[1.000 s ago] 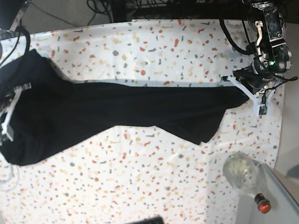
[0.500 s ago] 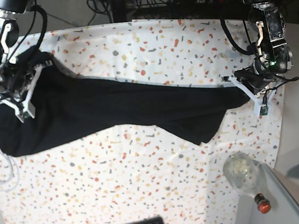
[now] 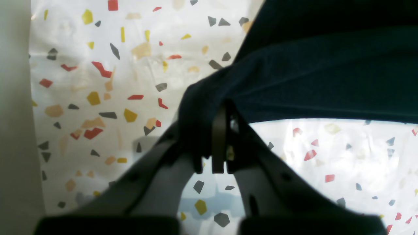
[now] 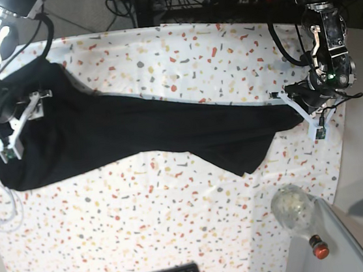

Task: Layout the t-shirt on the table in an organized manner, then fold the t-shirt properly
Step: 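Hold the shirt ends with both grippers and stretch it taut, then lift the shirt with both grippers and swing it open over the table, then lower the opened shirt flat with both grippers holding its shoulder edges, then release and regrasp the shirt edge with the left gripper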

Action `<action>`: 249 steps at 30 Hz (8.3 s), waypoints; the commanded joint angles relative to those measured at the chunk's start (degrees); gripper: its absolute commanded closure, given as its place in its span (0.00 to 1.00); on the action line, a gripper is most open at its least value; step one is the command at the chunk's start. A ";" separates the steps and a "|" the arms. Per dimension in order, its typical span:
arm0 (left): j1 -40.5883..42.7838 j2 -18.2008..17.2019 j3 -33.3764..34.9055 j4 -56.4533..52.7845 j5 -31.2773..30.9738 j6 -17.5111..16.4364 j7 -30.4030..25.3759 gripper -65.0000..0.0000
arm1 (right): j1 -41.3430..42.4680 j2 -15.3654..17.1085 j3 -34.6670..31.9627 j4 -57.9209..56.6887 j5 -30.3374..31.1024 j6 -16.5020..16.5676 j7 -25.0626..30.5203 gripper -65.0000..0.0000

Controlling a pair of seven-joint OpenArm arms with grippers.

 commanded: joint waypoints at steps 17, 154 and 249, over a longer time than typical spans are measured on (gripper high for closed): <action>0.05 -0.72 -0.17 1.81 -0.14 0.23 -0.95 1.00 | 2.06 0.70 -0.04 -7.12 0.20 0.06 3.68 1.00; -0.12 -0.11 3.88 -4.35 8.30 0.31 -4.38 1.00 | -4.62 9.67 9.36 -16.44 35.10 0.06 -1.68 0.06; 3.92 -0.72 -6.32 -15.60 -22.65 -7.60 -17.74 0.48 | -3.39 12.57 2.86 -23.92 35.10 0.06 2.54 1.00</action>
